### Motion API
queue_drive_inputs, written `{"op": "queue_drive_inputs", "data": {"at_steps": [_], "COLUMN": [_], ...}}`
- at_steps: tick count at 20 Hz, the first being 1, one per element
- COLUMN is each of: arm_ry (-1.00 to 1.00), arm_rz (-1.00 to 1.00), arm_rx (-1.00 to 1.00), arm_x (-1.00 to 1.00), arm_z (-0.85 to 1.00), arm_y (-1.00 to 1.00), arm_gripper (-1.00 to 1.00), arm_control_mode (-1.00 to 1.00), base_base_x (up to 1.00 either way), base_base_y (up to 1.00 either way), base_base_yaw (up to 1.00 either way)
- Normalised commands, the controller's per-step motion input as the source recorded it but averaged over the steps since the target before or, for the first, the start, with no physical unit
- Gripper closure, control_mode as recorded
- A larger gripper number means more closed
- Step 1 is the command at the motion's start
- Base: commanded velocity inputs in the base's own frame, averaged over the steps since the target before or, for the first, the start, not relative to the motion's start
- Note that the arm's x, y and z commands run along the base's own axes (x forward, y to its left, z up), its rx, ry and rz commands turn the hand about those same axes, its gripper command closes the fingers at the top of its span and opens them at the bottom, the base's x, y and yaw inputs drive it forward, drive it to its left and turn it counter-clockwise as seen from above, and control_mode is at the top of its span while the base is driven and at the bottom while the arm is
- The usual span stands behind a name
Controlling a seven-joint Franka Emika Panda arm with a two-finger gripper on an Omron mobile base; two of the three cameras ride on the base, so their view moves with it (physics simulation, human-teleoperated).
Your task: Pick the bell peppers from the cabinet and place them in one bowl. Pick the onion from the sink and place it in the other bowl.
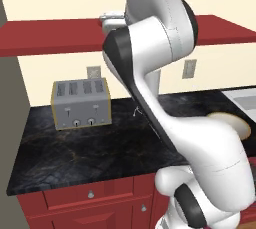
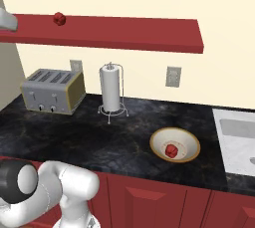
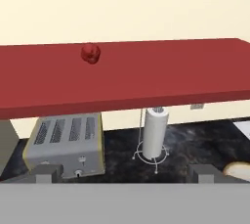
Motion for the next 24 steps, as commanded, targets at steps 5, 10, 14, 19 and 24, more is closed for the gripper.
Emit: {"op": "queue_drive_inputs", "data": {"at_steps": [5,10,14,19,24], "arm_ry": [-0.07,0.0,0.05,0.04,0.0], "arm_rz": [0.0,0.0,0.02,0.0,0.0], "arm_rx": [0.02,0.04,0.03,0.0,0.0], "arm_x": [0.97,1.0,0.92,0.63,0.06], "arm_z": [-0.11,0.0,0.05,0.03,0.0], "arm_y": [0.04,0.05,0.01,0.01,0.01], "arm_gripper": [-1.0,-1.0,-1.0,-1.0,-1.0], "arm_control_mode": [-1.0,-1.0,-1.0,-1.0,-1.0], "base_base_x": [0.0,0.0,0.0,0.0,0.0], "base_base_y": [0.0,0.0,0.0,0.0,0.0], "base_base_yaw": [0.0,0.0,0.0,0.0,0.0]}}
